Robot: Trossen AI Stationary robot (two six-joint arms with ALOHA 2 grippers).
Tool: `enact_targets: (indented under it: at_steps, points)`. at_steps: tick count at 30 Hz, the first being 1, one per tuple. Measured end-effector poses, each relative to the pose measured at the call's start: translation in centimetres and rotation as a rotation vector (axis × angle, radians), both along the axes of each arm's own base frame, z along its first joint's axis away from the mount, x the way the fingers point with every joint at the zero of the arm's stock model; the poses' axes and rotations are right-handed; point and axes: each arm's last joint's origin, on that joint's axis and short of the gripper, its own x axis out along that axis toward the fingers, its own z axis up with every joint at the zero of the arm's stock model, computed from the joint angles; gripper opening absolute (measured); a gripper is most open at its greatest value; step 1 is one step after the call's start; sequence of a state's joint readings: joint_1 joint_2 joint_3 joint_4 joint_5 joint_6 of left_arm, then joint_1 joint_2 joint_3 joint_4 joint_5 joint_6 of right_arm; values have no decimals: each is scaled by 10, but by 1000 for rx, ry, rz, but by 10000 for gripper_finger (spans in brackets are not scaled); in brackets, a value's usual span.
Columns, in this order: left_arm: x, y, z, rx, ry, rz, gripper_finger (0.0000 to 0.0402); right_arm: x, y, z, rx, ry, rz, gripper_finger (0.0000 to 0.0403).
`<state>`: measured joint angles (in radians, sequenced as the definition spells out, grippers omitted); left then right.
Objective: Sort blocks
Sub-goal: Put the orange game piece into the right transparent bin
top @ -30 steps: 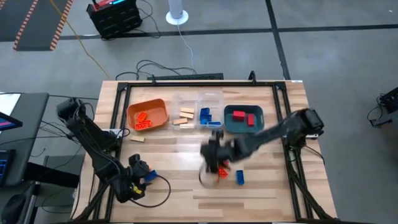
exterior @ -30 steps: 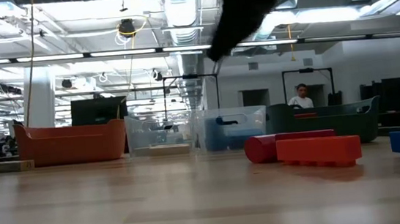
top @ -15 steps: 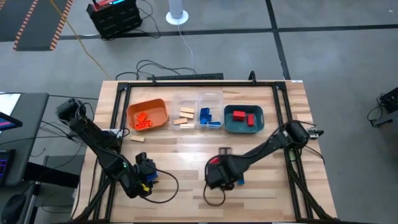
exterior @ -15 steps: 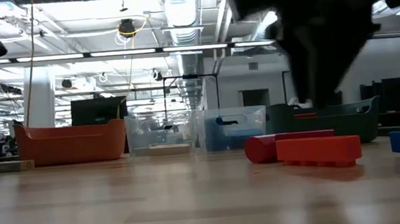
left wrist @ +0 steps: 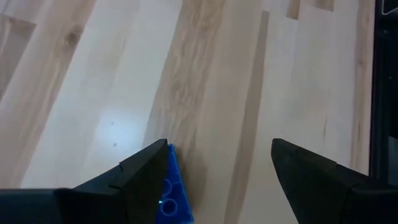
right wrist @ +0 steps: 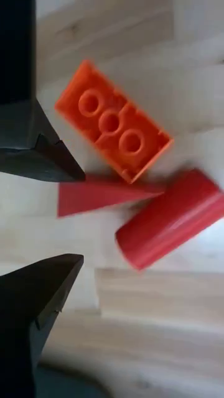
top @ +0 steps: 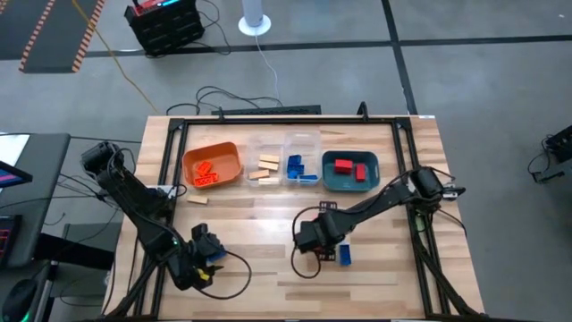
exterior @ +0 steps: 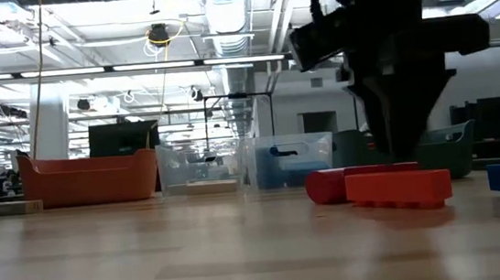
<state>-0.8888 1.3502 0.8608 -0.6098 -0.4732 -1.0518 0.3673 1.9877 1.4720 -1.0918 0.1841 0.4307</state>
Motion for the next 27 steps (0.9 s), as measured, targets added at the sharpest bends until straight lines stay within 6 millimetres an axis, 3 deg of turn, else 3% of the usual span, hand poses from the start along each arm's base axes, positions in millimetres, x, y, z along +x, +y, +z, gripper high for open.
enact_targets:
  at_steps: [6,10,16,21,27]
  points:
    - [-6,-5,0,-16,2,-6,281,-14,11,5,54,43,-48,225]
    - [-7,-6,0,-23,3,-4,281,-38,17,18,72,23,-125,225]
    - [-8,-6,0,-27,5,0,281,-69,20,22,161,-9,-602,225]
    - [-8,-6,0,-27,4,1,281,-74,33,23,197,-48,-694,225]
    - [-8,-6,0,-27,4,1,281,-74,42,9,167,-26,-713,224]
